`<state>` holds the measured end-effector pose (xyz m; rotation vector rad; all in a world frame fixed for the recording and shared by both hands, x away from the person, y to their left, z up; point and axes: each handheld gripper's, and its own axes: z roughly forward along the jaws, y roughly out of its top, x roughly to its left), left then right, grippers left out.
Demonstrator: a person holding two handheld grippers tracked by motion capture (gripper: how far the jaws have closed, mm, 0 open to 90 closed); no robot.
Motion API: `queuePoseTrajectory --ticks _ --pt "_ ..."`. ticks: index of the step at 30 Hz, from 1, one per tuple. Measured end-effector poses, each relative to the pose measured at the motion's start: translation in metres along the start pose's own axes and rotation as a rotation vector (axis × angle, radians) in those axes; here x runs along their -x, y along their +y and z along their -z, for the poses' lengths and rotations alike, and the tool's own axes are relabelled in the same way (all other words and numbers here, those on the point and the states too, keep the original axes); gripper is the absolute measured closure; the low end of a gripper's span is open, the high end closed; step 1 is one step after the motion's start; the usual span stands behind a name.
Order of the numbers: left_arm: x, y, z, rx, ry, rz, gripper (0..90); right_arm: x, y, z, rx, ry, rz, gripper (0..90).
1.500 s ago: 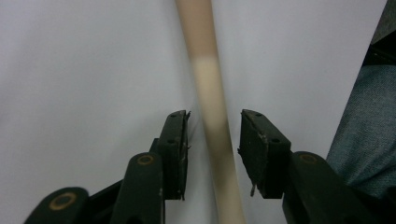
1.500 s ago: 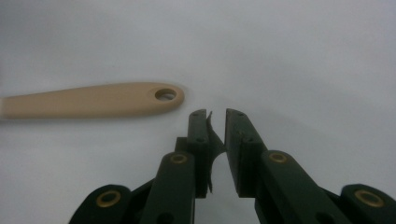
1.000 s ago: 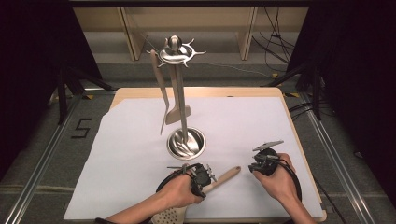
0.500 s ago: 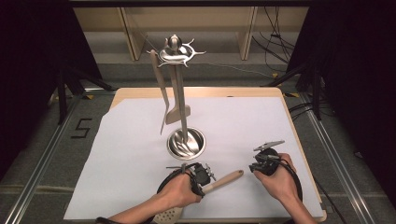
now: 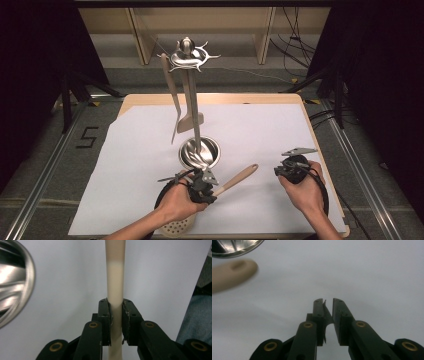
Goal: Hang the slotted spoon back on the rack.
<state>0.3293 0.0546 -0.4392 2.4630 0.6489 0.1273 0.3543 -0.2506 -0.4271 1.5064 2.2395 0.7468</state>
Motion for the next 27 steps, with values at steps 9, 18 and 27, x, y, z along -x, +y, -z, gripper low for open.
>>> queuePoseTrajectory --ticks 9,18,27 --pt "-0.007 -0.013 0.030 0.238 0.056 0.037 78.0 -0.004 0.000 -0.004 -0.007 0.014 0.012 80.1" --pt "-0.015 -0.026 0.049 0.409 0.082 0.078 78.0 -0.005 -0.001 -0.005 -0.002 0.008 0.016 80.0" --pt "-0.020 -0.037 0.073 0.531 0.108 0.082 78.0 -0.006 0.000 -0.005 -0.001 0.014 0.022 80.0"
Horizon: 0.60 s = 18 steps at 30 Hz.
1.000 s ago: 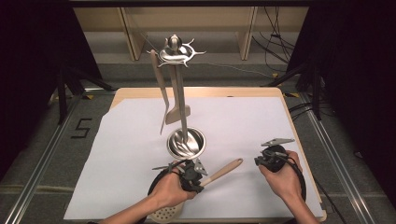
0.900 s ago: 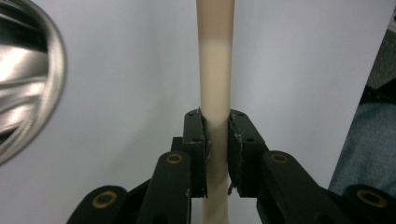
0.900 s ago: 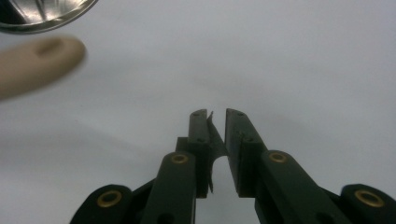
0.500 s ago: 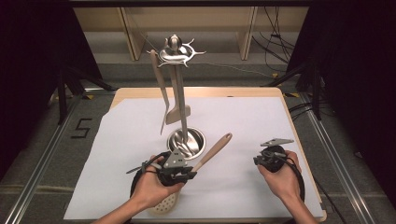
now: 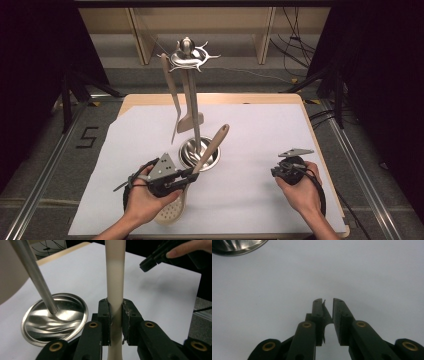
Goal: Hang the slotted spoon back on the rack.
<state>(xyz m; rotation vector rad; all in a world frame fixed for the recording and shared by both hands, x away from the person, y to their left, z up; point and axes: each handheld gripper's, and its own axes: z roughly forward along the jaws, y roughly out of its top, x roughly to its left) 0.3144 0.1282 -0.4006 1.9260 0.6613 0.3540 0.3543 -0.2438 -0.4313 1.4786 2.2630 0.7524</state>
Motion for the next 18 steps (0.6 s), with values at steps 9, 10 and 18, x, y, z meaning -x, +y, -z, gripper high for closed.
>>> queuePoseTrajectory --ticks 9,10,18 --pt "-0.005 0.000 0.020 0.051 0.033 0.011 78.0 0.000 0.000 0.000 0.007 0.003 0.005 80.0" --pt "-0.006 -0.001 0.021 0.062 0.035 0.015 78.0 0.000 -0.001 0.000 0.007 0.003 0.004 80.0" --pt "-0.011 0.001 0.032 0.106 0.050 0.020 78.0 0.000 -0.003 -0.002 0.014 0.006 0.004 79.4"
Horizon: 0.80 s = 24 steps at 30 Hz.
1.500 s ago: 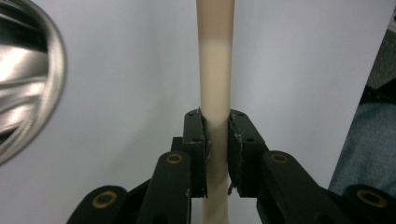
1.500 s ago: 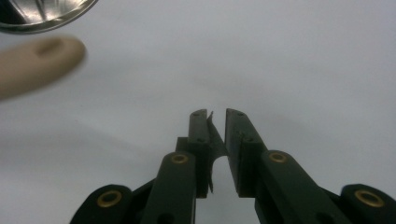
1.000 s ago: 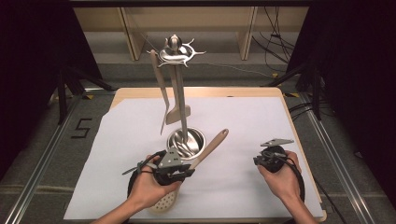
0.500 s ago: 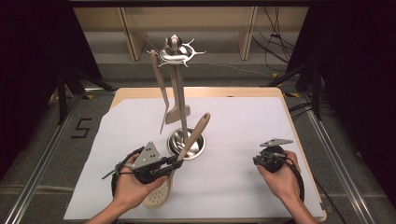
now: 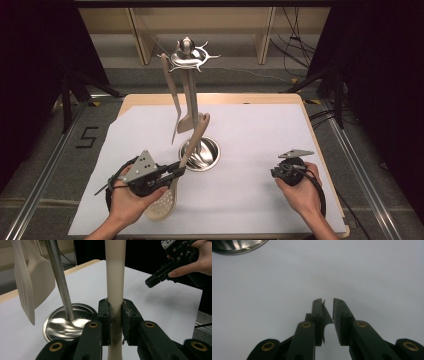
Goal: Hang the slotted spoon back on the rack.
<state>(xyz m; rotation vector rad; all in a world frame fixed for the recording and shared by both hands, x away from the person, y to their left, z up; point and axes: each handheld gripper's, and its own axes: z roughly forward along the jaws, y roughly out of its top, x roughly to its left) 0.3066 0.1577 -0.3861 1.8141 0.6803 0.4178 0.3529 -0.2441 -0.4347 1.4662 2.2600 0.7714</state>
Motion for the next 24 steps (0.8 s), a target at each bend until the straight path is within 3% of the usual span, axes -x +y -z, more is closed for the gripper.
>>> queuePoseTrajectory --ticks 11,24 --pt "-0.006 0.008 0.015 0.045 0.038 0.019 78.0 0.001 -0.002 0.001 -0.006 0.000 -0.005 79.1" --pt "-0.008 0.011 0.024 0.110 0.056 0.033 78.0 0.000 0.003 0.000 0.001 0.003 0.010 79.2"
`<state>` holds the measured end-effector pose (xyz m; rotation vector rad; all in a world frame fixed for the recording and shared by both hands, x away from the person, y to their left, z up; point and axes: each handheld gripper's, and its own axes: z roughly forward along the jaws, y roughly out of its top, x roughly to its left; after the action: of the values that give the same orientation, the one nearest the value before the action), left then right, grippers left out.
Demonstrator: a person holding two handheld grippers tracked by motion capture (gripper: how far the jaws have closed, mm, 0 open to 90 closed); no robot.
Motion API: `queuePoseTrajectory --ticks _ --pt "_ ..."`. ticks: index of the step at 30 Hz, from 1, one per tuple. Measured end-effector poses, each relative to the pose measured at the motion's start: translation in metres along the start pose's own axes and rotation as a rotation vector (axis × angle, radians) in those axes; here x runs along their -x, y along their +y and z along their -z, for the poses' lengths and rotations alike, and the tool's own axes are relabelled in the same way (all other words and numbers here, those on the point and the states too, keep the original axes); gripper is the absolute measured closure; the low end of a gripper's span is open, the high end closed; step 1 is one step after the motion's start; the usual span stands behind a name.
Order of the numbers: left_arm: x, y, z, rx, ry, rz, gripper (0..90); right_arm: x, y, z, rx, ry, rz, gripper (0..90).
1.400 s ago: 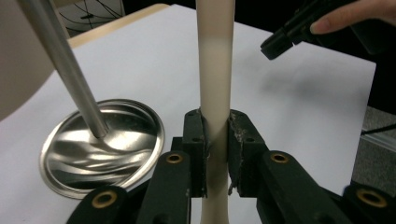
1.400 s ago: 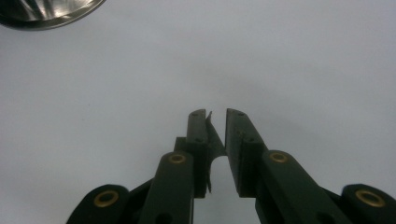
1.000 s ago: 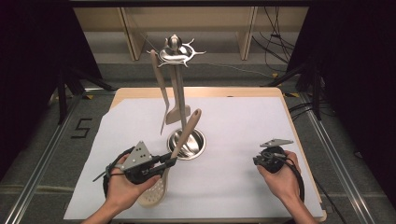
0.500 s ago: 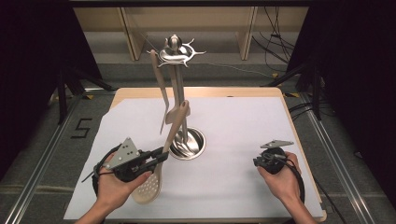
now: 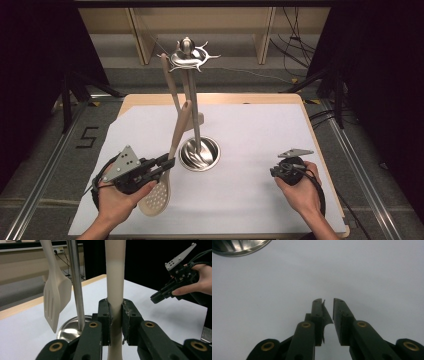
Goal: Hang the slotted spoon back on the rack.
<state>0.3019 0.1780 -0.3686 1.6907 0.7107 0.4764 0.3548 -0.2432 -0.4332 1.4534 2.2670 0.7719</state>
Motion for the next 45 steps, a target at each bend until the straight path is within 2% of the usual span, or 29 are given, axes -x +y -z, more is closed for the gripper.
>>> queuePoseTrajectory --ticks 6,25,26,35,45 --pt "-0.003 0.003 0.004 0.008 0.018 0.005 78.0 0.001 0.000 0.000 0.002 0.000 0.001 79.1" --pt "-0.007 0.012 0.011 0.059 0.023 0.004 77.9 0.003 0.000 0.001 -0.001 -0.006 -0.004 78.8" --pt "-0.007 0.012 0.012 0.047 0.030 0.001 77.9 0.003 0.001 0.001 0.001 -0.010 -0.003 78.8" --pt "-0.009 0.016 0.017 0.076 0.042 0.006 78.0 0.004 0.000 0.002 0.005 -0.010 -0.001 78.9" --pt "-0.010 0.017 0.019 0.087 0.063 0.008 77.9 0.002 0.001 0.003 0.008 -0.013 0.000 78.9"
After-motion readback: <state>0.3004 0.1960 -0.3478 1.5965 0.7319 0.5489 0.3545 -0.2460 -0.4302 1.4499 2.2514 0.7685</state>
